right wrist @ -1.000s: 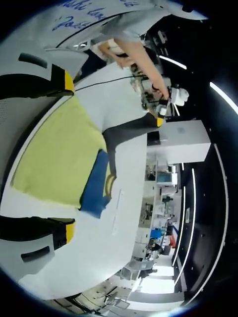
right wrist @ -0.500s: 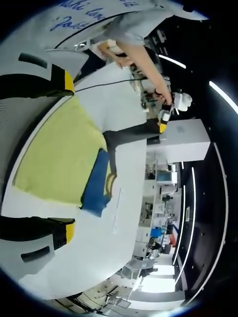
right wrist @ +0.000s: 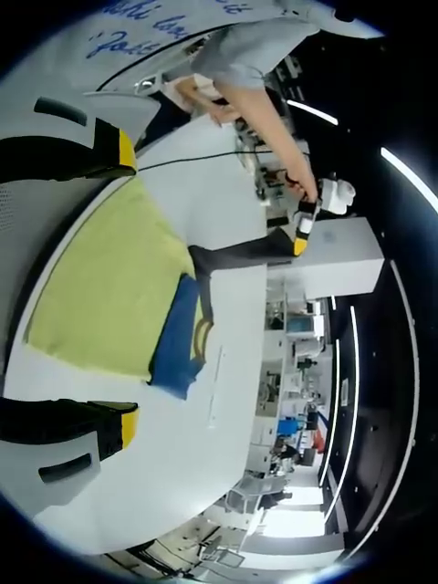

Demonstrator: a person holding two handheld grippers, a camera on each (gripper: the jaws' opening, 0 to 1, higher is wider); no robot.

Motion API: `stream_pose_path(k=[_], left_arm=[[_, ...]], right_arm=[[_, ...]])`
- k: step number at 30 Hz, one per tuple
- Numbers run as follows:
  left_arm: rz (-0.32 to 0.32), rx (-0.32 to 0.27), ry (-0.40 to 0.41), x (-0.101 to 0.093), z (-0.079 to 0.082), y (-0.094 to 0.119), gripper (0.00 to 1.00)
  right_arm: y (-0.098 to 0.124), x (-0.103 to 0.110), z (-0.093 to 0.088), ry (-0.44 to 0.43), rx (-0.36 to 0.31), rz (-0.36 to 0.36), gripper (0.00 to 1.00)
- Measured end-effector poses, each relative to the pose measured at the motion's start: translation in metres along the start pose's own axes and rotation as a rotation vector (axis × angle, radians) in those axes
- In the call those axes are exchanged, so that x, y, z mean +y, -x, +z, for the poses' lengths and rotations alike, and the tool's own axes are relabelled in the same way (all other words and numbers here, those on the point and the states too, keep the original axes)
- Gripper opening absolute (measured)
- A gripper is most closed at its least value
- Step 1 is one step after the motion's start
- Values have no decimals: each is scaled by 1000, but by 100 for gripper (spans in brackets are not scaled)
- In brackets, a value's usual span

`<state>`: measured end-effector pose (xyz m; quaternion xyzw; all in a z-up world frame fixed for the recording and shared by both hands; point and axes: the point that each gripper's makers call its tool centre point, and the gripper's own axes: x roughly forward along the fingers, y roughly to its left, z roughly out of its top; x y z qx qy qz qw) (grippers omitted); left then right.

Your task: Fold the garment on the visible template until the final outline fits inside the template.

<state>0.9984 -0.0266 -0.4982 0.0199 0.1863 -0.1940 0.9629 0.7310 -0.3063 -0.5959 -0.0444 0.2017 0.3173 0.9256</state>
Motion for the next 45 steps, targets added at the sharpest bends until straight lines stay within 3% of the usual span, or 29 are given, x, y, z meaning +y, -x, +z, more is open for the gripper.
stream_pose_path(k=[11, 32, 45], left_arm=[[-44, 15, -5, -24, -1, -21, 0], [-152, 83, -21, -77, -19, -67, 0], [-219, 124, -28, -108, -32, -88, 0]], right_arm=[[0, -5, -4, -6, 8, -1, 100], [0, -11, 1, -1, 5, -5, 100], [0, -16, -4, -23, 13, -14, 100]])
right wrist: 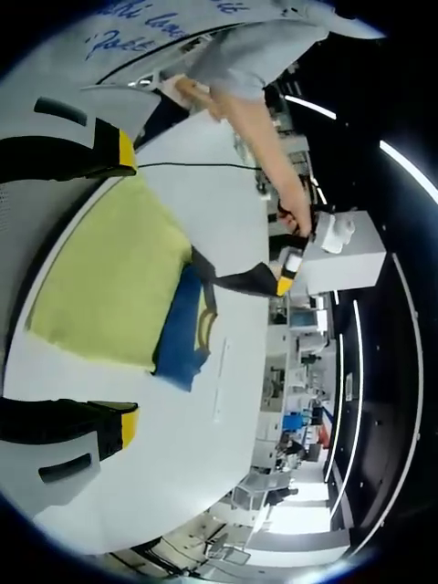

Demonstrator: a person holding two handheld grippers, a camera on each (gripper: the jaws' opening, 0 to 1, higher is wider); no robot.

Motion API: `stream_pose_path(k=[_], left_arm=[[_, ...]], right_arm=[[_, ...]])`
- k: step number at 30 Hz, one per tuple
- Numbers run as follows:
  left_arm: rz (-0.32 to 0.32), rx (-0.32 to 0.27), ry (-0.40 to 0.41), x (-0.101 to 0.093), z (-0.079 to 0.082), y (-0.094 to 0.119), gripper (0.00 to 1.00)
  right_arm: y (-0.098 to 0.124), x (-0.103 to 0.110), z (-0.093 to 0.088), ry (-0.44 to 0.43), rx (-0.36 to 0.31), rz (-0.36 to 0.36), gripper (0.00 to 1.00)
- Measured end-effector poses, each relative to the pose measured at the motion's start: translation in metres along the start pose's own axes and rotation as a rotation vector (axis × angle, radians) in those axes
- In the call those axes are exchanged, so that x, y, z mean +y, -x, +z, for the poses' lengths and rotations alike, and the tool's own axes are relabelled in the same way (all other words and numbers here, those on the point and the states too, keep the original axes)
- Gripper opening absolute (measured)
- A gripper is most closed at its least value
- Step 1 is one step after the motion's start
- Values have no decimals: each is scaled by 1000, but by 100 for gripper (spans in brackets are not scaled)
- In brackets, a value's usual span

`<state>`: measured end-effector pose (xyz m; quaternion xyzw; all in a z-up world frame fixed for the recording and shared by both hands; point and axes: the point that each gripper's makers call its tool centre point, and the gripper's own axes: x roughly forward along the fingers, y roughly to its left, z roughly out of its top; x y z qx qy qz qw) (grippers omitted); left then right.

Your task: Fold the garment on the visible template until the final outline fits inside the template.

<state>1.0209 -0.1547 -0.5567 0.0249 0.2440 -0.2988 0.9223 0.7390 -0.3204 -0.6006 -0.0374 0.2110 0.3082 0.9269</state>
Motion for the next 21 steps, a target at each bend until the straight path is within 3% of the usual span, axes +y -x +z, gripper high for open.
stream_pose_path(k=[21], left_arm=[[-85, 111, -5, -43, -36, -45, 0]], right_arm=[[1, -12, -5, -24, 14, -17, 100]])
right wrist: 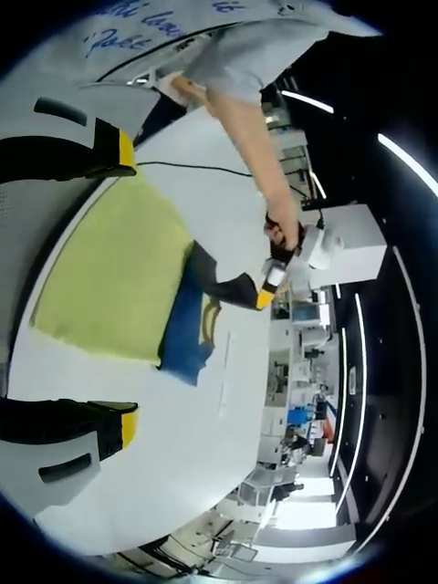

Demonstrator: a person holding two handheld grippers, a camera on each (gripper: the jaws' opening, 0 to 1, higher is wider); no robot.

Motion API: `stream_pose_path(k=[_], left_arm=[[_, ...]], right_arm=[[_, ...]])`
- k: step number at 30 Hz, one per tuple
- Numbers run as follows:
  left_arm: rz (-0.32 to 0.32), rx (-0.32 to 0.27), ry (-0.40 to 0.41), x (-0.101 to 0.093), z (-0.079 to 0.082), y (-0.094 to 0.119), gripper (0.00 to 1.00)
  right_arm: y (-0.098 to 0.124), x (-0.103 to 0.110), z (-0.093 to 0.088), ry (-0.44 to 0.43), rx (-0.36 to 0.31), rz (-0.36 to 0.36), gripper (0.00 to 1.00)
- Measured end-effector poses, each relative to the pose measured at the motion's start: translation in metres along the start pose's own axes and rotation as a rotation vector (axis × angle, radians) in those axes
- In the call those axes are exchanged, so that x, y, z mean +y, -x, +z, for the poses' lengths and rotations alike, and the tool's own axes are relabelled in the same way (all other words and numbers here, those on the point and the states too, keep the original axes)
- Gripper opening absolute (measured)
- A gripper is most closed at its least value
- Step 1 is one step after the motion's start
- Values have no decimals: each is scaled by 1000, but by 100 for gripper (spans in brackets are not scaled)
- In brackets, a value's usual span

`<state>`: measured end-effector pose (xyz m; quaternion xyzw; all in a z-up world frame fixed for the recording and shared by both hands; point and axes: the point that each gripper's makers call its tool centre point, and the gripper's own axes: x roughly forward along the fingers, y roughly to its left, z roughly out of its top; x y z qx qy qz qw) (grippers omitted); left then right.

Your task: Fold the garment on the visible template until the final outline fits inside the template.

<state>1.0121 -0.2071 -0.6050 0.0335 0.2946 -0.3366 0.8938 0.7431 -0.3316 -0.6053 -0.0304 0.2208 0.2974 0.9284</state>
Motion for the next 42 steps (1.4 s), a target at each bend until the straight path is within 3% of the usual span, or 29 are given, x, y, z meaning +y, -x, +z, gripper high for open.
stream_pose_path(k=[21, 42], left_arm=[[-53, 99, 12, -26, -25, -43, 0], [-64, 169, 51, -35, -49, -77, 0]], right_arm=[[0, -5, -2, 1, 8, 9, 100], [4, -17, -8, 8, 20, 19, 100]])
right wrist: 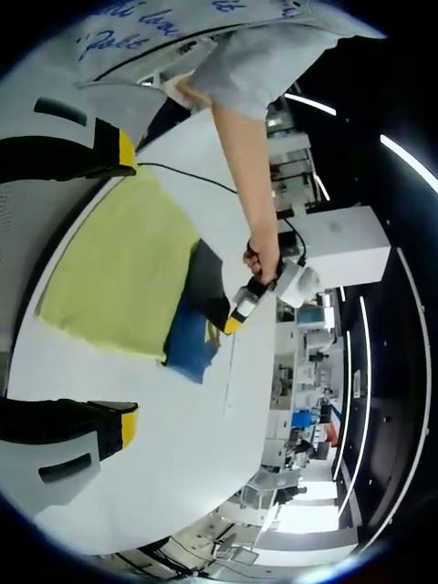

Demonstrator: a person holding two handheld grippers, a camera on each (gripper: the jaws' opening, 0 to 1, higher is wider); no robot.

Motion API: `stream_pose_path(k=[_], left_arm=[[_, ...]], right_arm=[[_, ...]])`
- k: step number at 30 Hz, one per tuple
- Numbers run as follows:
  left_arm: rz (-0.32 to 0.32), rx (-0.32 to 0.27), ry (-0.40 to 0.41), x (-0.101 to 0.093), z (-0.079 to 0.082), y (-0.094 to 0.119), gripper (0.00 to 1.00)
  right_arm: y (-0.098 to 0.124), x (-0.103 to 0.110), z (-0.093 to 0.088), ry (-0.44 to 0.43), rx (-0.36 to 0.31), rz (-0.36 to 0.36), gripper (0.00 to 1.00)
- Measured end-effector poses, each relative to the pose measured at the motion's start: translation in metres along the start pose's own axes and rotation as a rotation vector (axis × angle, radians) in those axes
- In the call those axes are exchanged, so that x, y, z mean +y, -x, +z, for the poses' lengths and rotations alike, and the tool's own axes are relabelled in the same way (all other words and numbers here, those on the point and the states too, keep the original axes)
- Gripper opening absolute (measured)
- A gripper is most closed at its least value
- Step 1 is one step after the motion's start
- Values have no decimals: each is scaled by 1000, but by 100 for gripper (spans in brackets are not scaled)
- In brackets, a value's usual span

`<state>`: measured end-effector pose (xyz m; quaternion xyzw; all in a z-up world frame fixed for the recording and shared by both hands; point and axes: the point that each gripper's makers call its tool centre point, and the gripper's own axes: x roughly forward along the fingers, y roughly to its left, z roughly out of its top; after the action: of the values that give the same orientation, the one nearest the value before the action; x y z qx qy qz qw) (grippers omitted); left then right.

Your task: Fold the garment on the visible template until the final outline fits inside the template.

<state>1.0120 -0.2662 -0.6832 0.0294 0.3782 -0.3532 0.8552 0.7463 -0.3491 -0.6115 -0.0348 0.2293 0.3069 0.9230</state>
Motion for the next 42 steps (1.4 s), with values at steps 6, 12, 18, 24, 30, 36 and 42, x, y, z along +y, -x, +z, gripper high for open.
stream_pose_path(k=[6, 12, 18, 24, 30, 36, 42], left_arm=[[4, 14, 12, 0, -3, -10, 0], [14, 33, 34, 0, -8, -22, 0], [21, 41, 46, -1, -10, -30, 0], [32, 46, 60, 2, -11, -35, 0], [46, 40, 64, 6, -10, -39, 0], [56, 31, 74, 8, -8, -44, 0], [71, 48, 54, 8, -11, -51, 0]], right_arm=[[0, -2, -1, 4, 3, 8, 100], [0, -3, -3, 4, 5, 19, 100], [0, -8, -4, 2, 9, 19, 100], [-2, -11, -4, 4, 11, 27, 100], [-4, -11, -5, 4, 13, 35, 100], [-4, -12, -6, -4, 12, 37, 100], [-4, -16, -8, -4, 22, 36, 100]])
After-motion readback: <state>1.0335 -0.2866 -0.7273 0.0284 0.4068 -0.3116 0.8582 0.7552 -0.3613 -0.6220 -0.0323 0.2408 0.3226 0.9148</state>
